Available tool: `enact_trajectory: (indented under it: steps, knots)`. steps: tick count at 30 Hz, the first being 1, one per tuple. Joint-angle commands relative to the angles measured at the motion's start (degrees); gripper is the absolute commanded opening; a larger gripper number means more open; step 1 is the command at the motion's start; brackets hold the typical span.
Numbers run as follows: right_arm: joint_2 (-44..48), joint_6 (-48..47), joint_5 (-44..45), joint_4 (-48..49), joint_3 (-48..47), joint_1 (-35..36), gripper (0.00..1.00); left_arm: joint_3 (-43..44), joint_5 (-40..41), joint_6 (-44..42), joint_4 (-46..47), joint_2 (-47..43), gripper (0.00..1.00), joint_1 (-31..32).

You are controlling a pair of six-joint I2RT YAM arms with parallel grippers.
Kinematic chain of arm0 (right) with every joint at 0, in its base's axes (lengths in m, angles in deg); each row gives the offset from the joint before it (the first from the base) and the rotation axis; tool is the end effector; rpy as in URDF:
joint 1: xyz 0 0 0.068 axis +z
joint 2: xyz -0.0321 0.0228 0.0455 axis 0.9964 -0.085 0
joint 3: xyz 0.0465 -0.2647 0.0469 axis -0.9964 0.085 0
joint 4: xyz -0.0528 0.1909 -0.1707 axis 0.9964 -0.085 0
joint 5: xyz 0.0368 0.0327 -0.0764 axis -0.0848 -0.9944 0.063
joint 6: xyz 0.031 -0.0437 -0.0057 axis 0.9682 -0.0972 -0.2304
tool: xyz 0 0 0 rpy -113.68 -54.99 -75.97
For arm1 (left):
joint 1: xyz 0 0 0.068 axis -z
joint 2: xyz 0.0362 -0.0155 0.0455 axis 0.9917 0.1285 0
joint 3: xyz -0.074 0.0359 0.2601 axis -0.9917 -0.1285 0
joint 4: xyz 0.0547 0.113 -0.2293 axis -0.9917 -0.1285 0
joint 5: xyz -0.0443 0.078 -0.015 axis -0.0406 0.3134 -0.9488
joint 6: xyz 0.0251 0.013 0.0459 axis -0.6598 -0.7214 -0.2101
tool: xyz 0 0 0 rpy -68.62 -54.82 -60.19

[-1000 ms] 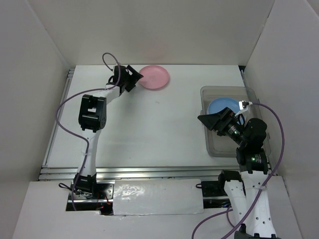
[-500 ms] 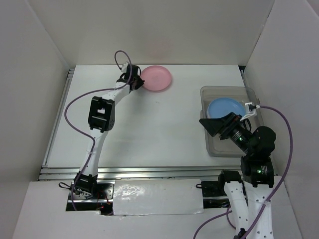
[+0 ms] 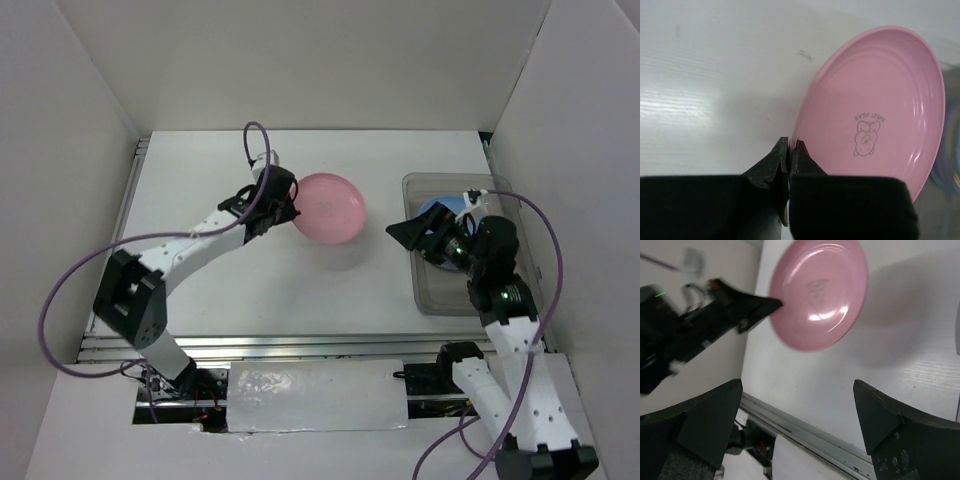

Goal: Place the plates into the plastic bin on the countertop

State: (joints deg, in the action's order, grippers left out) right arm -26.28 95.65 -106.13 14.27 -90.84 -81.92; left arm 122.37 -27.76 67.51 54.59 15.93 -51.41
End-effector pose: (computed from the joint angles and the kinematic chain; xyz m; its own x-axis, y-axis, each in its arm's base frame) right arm 0.1420 0.0256 0.3382 -0.5399 0.5537 -0.6340 -0.2183 0.6354 0.7407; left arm 0.3340 -0.1878 0.2749 -0.5297 -0.4951 -0.6887 -0.2232 0.8647 -0.4500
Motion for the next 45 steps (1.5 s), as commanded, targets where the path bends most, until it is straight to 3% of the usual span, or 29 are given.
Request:
enact_trajectory:
  steps: [1, 5, 12, 15, 16, 18, 19, 20, 21, 22, 23, 25, 26, 31, 33, 38, 45]
  knots:
    - [-6.8, -3.63, 10.89, 2.7, -2.81, 5.91, 1.0, -4.54, 0.95, -2.59, -2.19, -8.1, 0.0, 4.81]
    - [-15.85, -4.51, 23.38, 1.21, -4.05, 10.32, 1.0, -6.41, 4.02, -1.8, -6.77, -16.01, 0.0, 10.01]
    - [-25.1, -0.65, 21.56, 10.95, 1.57, 17.34, 0.94, -8.78, 0.17, -3.91, -8.7, -24.28, 0.0, 12.21]
    - [-26.24, 0.76, 25.15, 11.75, 1.75, 20.95, 0.74, -8.78, -0.1, -3.82, -10.72, -25.51, 0.0, 12.48]
    - [-26.59, 0.85, 26.56, 11.49, 1.58, 21.66, 0.57, -8.95, -0.1, -3.82, -10.99, -26.04, 0.0, 12.48]
    - [-27.38, 1.64, 29.28, 10.18, 0.7, 23.42, 0.36, -9.57, -0.27, -3.73, -11.6, -27.7, 0.0, 12.48]
    - [-27.56, 1.9, 29.3, 9.82, 0.7, 23.95, 0.14, -9.75, -0.19, -3.65, -11.87, -28.15, 0.0, 12.57]
    - [-27.3, 2.77, 31.04, 9.65, 0.61, 24.3, 0.03, -10.01, -0.01, -3.64, -12.04, -28.68, 0.0, 12.57]
    - [-26.95, 3.3, 31.58, 9.38, 0.52, 24.74, 0.0, -10.1, 0.16, -3.56, -12.22, -29.55, 0.05, 12.48]
    - [-26.51, 3.92, 32.45, 9.38, 0.52, 25.36, 0.0, -10.1, 0.86, -2.95, -13.35, -29.73, 0.33, 12.13]
    - [-25.46, 4.53, 32.72, 9.47, 0.61, 25.36, 0.0, -10.01, 1.48, -2.51, -14.06, -30.0, 0.5, 12.04]
    - [-24.58, 5.41, 35.86, 8.16, 0.09, 24.75, 0.0, -9.4, 5.93, 1.25, -18.52, -30.79, 0.99, 11.78]
    - [-23.7, 6.38, 37.63, 6.58, -0.53, 24.14, 0.0, -8.96, 7.79, 2.49, -20.46, -31.4, 0.99, 11.78]
    - [-22.11, 7.53, 47.22, -5.64, -4.22, 14.49, 0.0, -8.16, 14.74, 5.94, -31.11, -36.32, 0.99, 12.57]
    - [-21.15, 7.18, 48.28, -7.22, -3.35, 6.23, 0.0, -9.39, 14.67, 4.63, -32.61, -39.92, 0.99, 12.83]
    - [-18.33, 4.37, 34.71, -2.15, 1.83, -19.22, 0.0, -12.55, 13.35, 2.42, -38.31, -46.6, 0.99, 12.92]
    - [-25.17, 1.47, 28.0, -0.73, -1.06, -30.08, 0.0, -15.99, 13.35, 1.19, -39.12, -51.09, 0.99, 16.25]
